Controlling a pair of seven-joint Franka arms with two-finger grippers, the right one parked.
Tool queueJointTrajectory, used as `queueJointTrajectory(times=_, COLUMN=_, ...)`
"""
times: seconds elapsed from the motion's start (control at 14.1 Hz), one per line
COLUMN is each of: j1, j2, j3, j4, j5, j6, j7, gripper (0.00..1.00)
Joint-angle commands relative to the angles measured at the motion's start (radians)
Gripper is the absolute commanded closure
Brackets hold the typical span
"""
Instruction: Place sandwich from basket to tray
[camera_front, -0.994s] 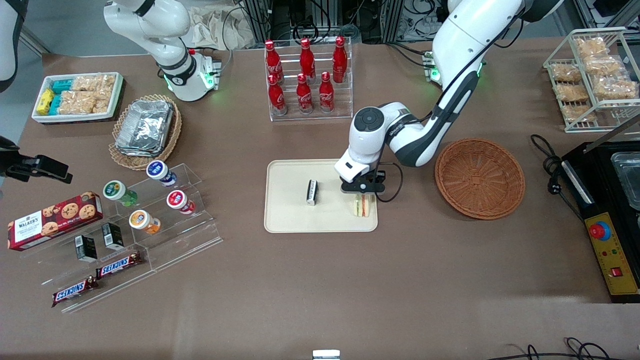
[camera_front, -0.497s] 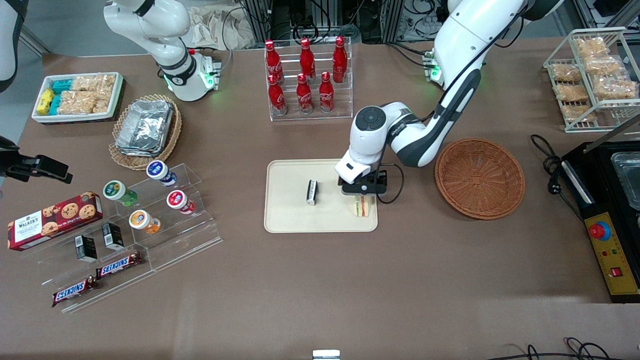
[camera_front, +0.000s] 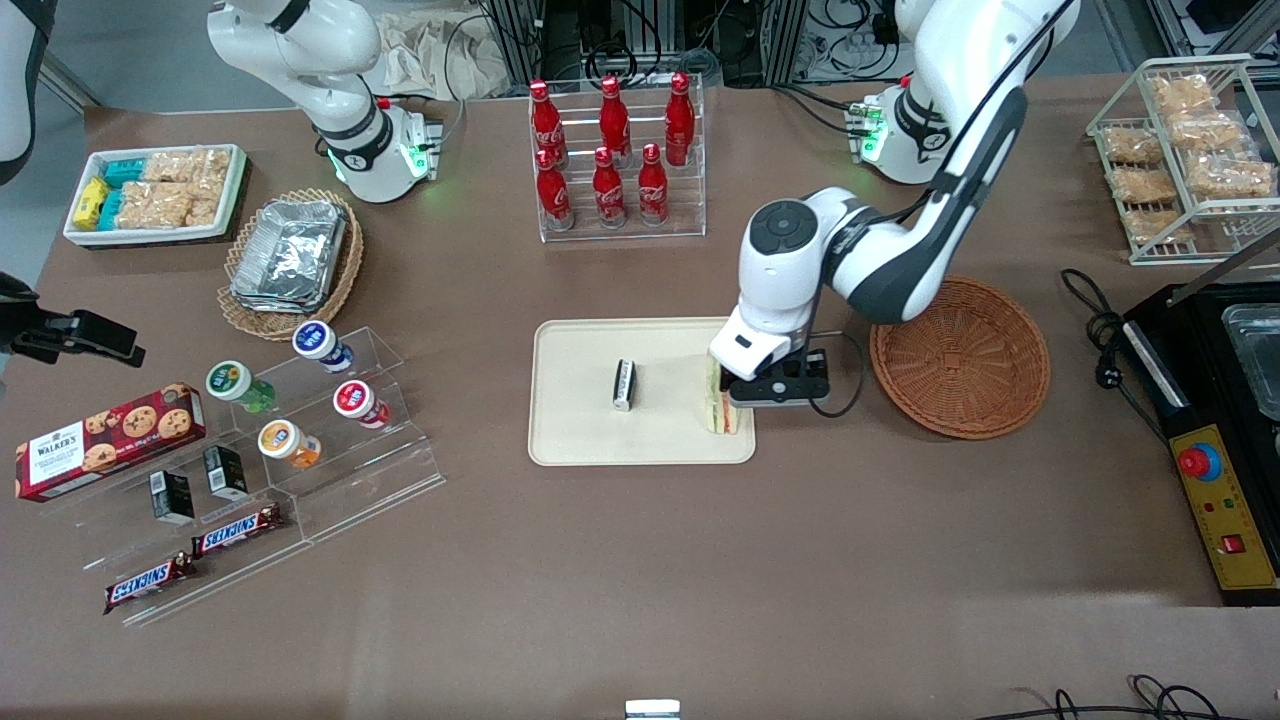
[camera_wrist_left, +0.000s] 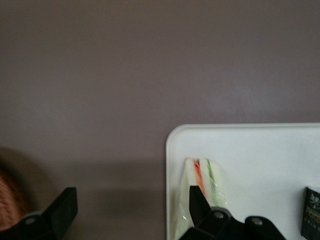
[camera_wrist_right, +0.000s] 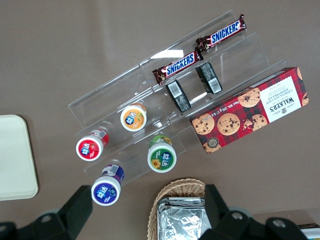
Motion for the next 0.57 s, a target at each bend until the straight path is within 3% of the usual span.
queueJointTrajectory(times=0.0, j1=0.060, j2=-0.039, j3=-0.005, j4=0.091, j5=-0.119, j6=-0.107, j7=0.205, gripper=0.01)
queueJointTrajectory(times=0.21, j1=0.118, j2=-0.033, j3=-0.005, j4=0.316, j5=-0.194, j6=-0.358, j7=0.362, gripper=0.01)
queueJointTrajectory(times=0.35, j1=0.118, j2=-0.028, j3=-0.002, j4=0.455, j5=-0.184, j6=-0.510, j7=0.368, gripper=0.01)
queueJointTrajectory(times=0.5, j1=0.138, j2=-0.048, j3=0.000, j4=0.493, j5=-0.194, j6=-0.576, j7=0.370, gripper=0.01)
